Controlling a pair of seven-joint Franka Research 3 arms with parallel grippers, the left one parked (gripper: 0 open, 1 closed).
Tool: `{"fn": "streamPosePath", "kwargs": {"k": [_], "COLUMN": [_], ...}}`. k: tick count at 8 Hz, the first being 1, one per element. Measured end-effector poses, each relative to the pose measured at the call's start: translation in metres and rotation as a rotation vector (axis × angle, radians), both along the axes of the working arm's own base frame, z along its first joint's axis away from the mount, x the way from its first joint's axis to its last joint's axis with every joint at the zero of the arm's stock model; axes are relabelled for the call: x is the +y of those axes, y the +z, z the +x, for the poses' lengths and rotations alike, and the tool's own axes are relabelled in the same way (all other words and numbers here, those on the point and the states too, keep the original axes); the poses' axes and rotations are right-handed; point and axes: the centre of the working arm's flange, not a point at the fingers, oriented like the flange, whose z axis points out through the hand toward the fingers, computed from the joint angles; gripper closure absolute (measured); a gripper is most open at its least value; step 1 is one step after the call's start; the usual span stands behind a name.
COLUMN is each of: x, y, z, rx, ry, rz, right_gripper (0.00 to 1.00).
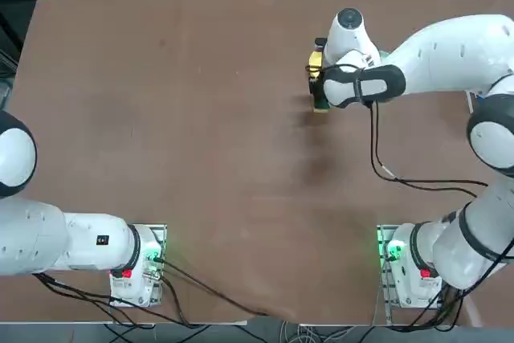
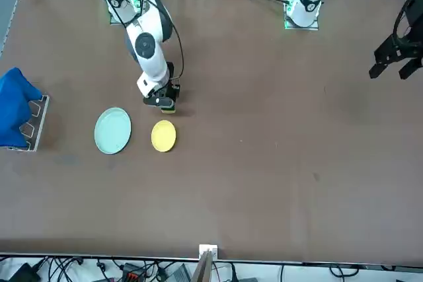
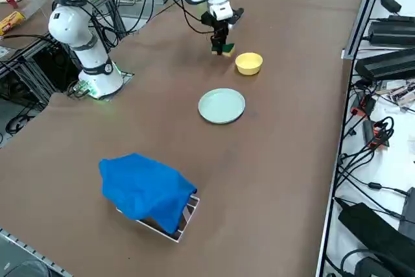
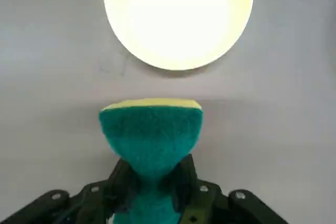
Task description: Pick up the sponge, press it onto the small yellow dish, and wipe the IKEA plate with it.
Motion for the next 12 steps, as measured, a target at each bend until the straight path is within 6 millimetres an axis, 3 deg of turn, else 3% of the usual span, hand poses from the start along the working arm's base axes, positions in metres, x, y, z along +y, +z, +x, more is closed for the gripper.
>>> {"fn": "streamPosePath", "kwargs": {"k": [3,7,12], "x": [0.004,-0.012,-0.044], "y": [0.026,0.067,0.067], "z": [0.011,0.054,0.095], "rx": [-0.046,-0.037,0.049], "ry": [0.000,0.040,0.029], "rz": [0.025,0.006,-0.036], "right_gripper": [0.63,0.63,0.62]}}
